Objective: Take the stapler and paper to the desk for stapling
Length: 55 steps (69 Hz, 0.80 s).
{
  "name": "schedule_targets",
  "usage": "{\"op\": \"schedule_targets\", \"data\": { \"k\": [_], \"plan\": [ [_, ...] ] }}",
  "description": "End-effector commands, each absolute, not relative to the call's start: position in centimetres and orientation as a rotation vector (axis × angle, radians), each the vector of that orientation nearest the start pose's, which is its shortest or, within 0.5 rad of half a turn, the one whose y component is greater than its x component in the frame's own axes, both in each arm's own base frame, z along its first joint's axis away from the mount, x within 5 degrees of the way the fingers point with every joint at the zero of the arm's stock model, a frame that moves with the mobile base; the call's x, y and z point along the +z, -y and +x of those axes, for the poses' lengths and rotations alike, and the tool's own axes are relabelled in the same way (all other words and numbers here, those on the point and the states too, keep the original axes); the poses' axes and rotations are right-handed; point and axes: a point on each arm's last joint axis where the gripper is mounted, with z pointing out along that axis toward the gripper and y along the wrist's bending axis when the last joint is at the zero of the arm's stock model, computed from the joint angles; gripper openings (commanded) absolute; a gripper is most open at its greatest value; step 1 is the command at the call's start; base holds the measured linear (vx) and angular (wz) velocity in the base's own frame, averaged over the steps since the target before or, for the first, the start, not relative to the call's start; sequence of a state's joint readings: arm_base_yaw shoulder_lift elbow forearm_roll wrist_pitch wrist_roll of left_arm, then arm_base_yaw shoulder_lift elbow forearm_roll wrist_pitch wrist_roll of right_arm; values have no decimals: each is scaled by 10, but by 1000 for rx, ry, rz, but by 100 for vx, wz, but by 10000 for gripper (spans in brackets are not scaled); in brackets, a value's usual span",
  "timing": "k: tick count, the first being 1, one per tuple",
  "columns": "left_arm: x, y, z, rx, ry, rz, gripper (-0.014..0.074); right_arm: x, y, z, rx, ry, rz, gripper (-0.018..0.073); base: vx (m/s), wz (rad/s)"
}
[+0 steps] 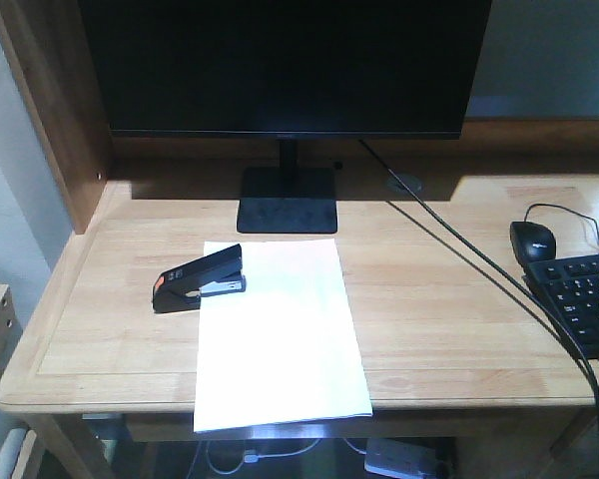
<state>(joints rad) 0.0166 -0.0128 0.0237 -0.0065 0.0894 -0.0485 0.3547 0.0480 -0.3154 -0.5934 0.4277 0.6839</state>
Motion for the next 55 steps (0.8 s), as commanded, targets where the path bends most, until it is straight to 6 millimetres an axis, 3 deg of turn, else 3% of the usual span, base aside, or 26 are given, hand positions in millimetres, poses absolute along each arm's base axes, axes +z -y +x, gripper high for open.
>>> {"op": "schedule_targets", "data": {
  "k": [1, 14, 27, 55],
  "plan": [
    [202, -1, 56, -33, -1502, -60, -6, 292, 5, 39, 150, -1543, 5, -10, 0, 0],
    [202, -1, 56, -33, -1502, -60, -6, 294, 2, 36, -8, -1507, -42, -10, 0, 0],
    [202, -1, 56, -33, -1502, -60, -6, 292, 0, 37, -57, -1505, -84, -10, 0, 0],
    [202, -1, 56, -33, -1503, -60, -6, 238, -2, 49, -9, -1361, -53, -10, 0, 0]
  ]
}}
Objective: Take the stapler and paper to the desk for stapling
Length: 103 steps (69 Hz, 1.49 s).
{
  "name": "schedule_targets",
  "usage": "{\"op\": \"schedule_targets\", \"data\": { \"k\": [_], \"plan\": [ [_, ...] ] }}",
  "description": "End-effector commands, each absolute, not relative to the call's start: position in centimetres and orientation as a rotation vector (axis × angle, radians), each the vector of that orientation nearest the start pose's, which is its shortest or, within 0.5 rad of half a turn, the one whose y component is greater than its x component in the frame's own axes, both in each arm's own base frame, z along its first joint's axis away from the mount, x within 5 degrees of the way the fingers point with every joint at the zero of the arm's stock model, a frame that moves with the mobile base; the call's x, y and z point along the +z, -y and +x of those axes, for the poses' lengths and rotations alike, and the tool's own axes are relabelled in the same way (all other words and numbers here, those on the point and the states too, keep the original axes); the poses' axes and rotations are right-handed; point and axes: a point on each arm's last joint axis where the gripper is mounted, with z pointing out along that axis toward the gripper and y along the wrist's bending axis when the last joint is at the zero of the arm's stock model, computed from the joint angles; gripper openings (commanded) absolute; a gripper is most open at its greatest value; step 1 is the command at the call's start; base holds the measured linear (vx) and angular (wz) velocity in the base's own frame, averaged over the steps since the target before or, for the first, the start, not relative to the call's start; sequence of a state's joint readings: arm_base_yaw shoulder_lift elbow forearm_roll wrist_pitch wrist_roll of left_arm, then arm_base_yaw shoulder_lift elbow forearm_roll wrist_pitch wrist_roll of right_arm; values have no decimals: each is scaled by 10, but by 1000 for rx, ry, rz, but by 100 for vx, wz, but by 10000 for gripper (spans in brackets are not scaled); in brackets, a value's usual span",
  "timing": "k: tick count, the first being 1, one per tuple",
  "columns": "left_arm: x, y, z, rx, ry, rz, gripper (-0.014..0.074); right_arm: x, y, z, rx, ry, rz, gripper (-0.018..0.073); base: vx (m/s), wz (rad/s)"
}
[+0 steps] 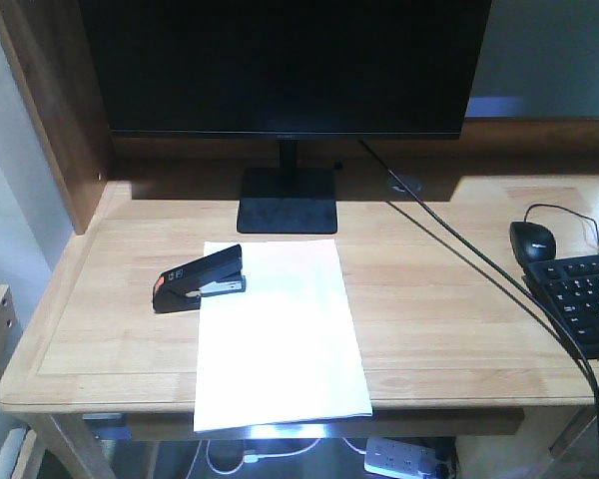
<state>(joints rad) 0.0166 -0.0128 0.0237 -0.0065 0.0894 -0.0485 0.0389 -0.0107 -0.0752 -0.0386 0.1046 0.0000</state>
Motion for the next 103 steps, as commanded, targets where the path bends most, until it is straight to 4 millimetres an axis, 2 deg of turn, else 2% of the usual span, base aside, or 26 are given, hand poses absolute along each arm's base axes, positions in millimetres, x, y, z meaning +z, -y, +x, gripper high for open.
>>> {"op": "schedule_targets", "data": {
  "k": [1, 24, 103],
  "plan": [
    [202, -1, 56, -33, -1503, -60, -6, 237, -2, 50, -8, -1359, -53, -10, 0, 0],
    [202, -1, 56, -33, -1503, -60, -6, 215, -3, 54, 30, -1372, -35, -10, 0, 0],
    [202, -1, 56, -33, -1503, -60, -6, 214, -3, 54, -7, -1374, -69, -10, 0, 0]
  ]
}}
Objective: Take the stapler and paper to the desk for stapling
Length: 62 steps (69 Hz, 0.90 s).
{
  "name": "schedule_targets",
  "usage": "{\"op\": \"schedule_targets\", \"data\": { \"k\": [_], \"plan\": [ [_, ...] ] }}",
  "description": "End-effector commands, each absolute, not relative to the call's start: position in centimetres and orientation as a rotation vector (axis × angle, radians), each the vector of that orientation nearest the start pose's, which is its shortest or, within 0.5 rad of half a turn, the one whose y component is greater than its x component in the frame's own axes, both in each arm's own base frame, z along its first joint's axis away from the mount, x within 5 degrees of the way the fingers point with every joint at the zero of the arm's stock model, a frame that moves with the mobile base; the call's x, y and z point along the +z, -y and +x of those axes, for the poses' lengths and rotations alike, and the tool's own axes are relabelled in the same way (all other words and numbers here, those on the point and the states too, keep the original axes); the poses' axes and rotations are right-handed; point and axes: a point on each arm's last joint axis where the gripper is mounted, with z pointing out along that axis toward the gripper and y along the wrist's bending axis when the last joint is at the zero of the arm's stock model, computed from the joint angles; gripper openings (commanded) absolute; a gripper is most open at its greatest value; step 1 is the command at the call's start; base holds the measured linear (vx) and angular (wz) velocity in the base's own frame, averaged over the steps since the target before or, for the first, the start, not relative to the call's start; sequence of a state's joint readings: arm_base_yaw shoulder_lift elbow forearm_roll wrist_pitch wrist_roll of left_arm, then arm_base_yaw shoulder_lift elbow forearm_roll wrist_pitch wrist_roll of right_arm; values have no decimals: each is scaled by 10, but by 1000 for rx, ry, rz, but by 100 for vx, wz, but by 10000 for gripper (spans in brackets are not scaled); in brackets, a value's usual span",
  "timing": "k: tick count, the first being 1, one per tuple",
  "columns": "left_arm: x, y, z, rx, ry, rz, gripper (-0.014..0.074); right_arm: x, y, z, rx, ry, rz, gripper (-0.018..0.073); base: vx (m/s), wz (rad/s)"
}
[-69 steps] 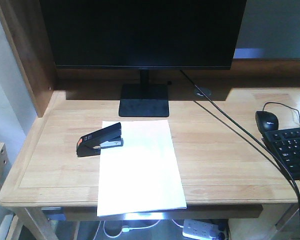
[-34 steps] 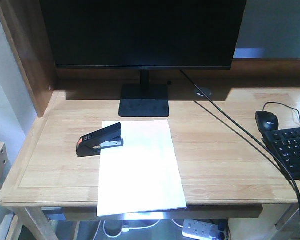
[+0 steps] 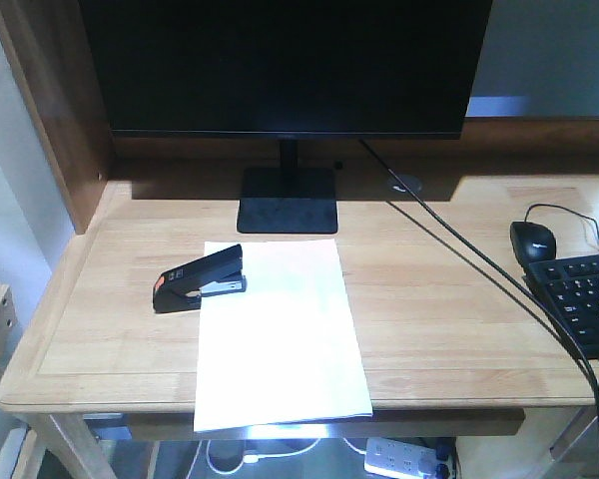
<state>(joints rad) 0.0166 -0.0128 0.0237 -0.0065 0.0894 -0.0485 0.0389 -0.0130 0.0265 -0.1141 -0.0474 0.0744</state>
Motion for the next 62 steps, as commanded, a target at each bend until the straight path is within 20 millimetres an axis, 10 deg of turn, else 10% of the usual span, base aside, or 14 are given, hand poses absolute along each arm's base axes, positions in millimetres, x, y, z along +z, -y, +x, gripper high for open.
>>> {"op": "schedule_targets", "data": {
  "k": [1, 62],
  "plan": [
    [202, -1, 56, -33, -1503, -60, -6, 214, -3, 54, -7, -1374, -69, -10, 0, 0],
    [202, -1, 56, -33, -1503, -60, -6, 214, -3, 54, -7, -1374, -69, -10, 0, 0]
  ]
}}
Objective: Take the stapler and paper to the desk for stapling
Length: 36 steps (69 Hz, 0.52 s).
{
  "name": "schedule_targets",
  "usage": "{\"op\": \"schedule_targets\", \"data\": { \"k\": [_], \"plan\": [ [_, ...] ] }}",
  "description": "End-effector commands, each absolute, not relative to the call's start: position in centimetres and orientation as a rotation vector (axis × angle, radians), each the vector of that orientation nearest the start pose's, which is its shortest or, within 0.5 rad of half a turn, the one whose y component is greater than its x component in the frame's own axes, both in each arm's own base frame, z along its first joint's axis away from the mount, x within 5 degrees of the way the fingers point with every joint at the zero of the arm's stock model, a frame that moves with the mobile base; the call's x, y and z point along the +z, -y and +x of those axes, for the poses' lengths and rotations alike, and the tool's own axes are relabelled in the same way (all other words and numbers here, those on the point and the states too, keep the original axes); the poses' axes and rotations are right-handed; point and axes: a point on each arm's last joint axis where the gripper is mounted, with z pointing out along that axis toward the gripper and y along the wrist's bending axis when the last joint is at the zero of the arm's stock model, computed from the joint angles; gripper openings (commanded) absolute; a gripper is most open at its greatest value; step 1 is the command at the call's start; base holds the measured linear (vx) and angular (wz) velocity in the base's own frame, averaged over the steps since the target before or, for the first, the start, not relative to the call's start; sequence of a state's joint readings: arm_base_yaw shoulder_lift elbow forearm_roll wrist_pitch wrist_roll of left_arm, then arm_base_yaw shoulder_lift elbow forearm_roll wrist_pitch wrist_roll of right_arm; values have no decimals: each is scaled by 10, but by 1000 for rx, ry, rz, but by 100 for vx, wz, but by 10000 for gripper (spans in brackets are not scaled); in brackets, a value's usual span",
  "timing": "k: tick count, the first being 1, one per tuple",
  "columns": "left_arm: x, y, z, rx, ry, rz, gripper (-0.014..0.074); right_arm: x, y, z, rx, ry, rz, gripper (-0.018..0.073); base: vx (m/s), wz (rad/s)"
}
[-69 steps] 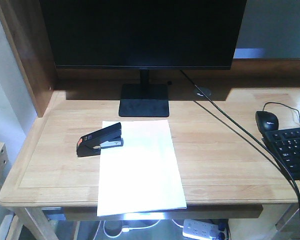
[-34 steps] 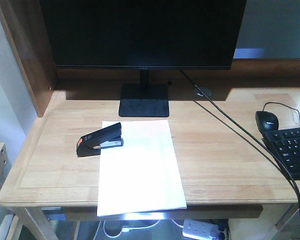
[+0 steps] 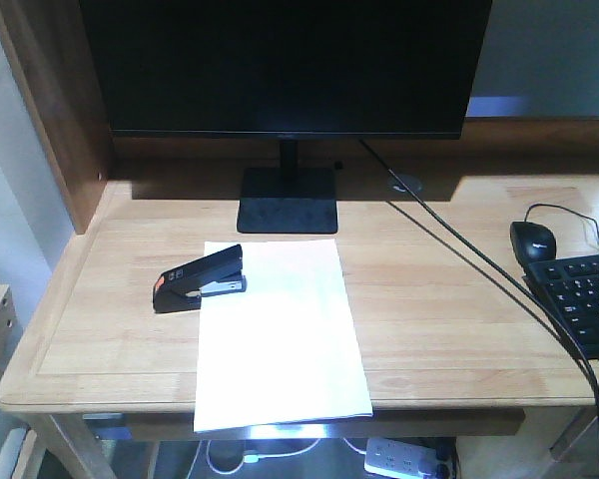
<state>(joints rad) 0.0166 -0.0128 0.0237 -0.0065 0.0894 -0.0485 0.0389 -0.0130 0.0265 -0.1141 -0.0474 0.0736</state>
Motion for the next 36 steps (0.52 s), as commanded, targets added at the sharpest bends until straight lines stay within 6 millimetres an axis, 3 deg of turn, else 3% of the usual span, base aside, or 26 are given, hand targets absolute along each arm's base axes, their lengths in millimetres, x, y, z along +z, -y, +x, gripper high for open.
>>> {"op": "schedule_targets", "data": {
  "k": [1, 36],
  "plan": [
    [202, -1, 56, -33, -1503, -60, -6, 214, -3, 54, -7, -1374, -69, -10, 0, 0],
    [202, -1, 56, -33, -1503, -60, -6, 214, -3, 54, -7, -1374, -69, -10, 0, 0]
  ]
}}
